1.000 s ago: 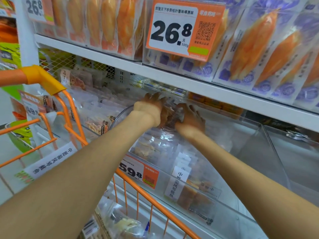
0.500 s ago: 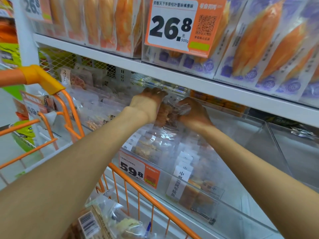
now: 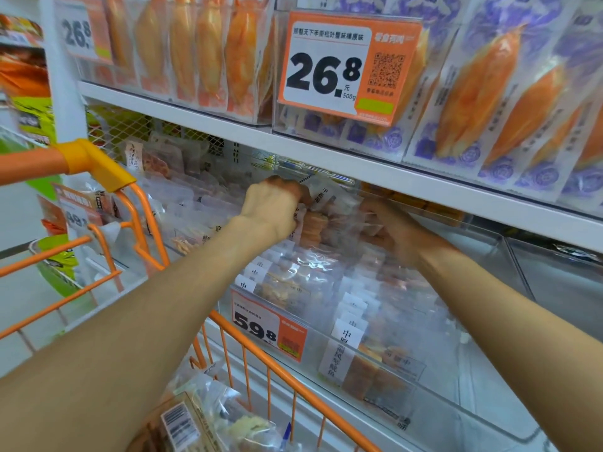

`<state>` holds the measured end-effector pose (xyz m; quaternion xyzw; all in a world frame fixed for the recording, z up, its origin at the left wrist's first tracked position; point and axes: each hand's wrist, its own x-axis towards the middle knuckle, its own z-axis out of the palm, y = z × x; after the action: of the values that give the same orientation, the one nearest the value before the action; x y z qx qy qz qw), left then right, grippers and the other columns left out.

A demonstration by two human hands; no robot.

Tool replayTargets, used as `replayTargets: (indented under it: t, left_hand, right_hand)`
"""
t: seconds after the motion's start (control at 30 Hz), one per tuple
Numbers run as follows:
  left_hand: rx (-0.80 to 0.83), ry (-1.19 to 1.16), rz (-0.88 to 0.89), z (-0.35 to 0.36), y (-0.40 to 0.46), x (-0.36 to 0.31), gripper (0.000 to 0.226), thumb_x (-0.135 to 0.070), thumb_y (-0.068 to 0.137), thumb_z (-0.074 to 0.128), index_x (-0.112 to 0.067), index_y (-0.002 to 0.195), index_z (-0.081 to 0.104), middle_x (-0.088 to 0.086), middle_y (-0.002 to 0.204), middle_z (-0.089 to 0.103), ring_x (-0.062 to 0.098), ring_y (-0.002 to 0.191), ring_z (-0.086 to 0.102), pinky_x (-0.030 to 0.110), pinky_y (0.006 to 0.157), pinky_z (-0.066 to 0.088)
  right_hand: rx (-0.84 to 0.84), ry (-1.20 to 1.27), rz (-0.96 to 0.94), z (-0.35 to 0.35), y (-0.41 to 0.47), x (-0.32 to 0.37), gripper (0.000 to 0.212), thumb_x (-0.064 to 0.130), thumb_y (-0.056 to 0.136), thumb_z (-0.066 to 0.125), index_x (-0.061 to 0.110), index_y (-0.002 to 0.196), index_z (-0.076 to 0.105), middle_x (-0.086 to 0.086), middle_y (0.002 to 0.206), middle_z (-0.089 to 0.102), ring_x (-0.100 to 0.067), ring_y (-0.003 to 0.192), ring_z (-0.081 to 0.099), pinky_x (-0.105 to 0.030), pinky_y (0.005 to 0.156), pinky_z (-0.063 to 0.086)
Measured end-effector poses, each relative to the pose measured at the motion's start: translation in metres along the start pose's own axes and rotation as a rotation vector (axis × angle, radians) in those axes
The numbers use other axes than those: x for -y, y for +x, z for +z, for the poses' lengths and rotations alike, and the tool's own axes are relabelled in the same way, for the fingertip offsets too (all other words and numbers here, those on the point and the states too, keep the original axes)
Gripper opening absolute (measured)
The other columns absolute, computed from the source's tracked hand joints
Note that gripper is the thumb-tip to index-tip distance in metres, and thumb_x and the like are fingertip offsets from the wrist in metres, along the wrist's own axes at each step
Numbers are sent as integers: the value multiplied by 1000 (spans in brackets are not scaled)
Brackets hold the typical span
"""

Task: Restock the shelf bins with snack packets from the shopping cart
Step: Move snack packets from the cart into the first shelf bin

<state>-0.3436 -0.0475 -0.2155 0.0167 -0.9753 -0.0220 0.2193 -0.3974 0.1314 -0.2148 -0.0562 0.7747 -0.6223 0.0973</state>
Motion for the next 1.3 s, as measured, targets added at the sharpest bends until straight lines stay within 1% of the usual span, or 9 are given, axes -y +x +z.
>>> replayTargets:
  t: [0.2, 0.33, 0.53, 0.7, 0.8, 0.9, 1.0, 1.17, 1.3]
  left_hand:
    - [7, 62, 41, -1, -1, -5, 52, -20, 91, 60, -32, 139, 43, 7, 120, 62, 27, 118, 51, 37, 88, 49]
    - [-4, 45, 36, -1, -4, -3, 46, -17, 88, 63, -31, 131, 53, 4, 126, 58, 25, 121, 49, 35, 87, 47]
    - [29, -3, 79, 3, 4, 3, 47, -18, 86, 64, -25, 129, 47, 3, 141, 44, 25, 129, 42, 36, 87, 45]
    - [211, 128, 83, 2, 14, 0, 80, -38, 89, 60, -28, 151, 12, 11, 150, 32, 28, 138, 30, 40, 106, 35]
    - [246, 101, 82, 5, 18, 2, 80, -53, 90, 47, -26, 153, 6, 0, 159, 9, 22, 146, 9, 39, 115, 21]
    - [255, 81, 58, 10, 21, 0, 73, -54, 93, 38, -24, 153, 10, 1, 159, 14, 21, 145, 15, 37, 115, 21]
    - [213, 61, 62, 14, 20, 1, 61, -50, 95, 39, -24, 149, 25, 3, 152, 30, 24, 138, 30, 37, 107, 29]
    - [189, 2, 55, 14, 8, 3, 72, -33, 94, 49, -21, 153, 10, 2, 159, 13, 21, 145, 17, 36, 116, 22]
    - [179, -16, 8, 2, -17, 2, 69, -25, 90, 57, -17, 149, 22, 7, 154, 25, 27, 140, 24, 40, 111, 30]
  right_hand:
    - [-181, -106, -206, 9, 7, 2, 18, 5, 88, 61, 21, 84, 67, 2, 101, 68, -7, 80, 61, -20, 65, 53]
    - [-180, -427, -367, 20, 15, 1, 30, 10, 89, 56, 35, 75, 66, -1, 109, 71, -22, 98, 66, -41, 92, 52]
    - [16, -442, -162, 32, 9, 17, 12, 12, 93, 55, 17, 85, 61, -2, 87, 60, -11, 75, 54, -34, 87, 49]
    - [7, -492, -101, 30, 15, 1, 30, 44, 93, 50, 16, 87, 60, -13, 126, 59, -25, 105, 56, -42, 104, 41]
    - [-62, -523, -177, 30, 20, -3, 44, 44, 85, 49, 7, 104, 66, -9, 120, 61, -27, 117, 50, -47, 105, 36]
    - [-51, -602, -251, 28, 16, -4, 29, 38, 83, 49, 23, 98, 69, -2, 109, 62, -23, 110, 48, -40, 99, 36]
    - [-81, -695, -286, 21, 14, -13, 55, 31, 87, 55, 28, 140, 41, -1, 137, 46, -26, 130, 38, -48, 107, 35]
    - [-137, -690, -328, 22, 9, -17, 68, 26, 88, 59, 28, 148, 26, -1, 157, 20, -28, 143, 22, -49, 113, 30]
    - [-179, -622, -274, 19, -12, -14, 81, 18, 83, 62, 22, 151, 18, -2, 157, 15, -27, 143, 20, -39, 112, 32]
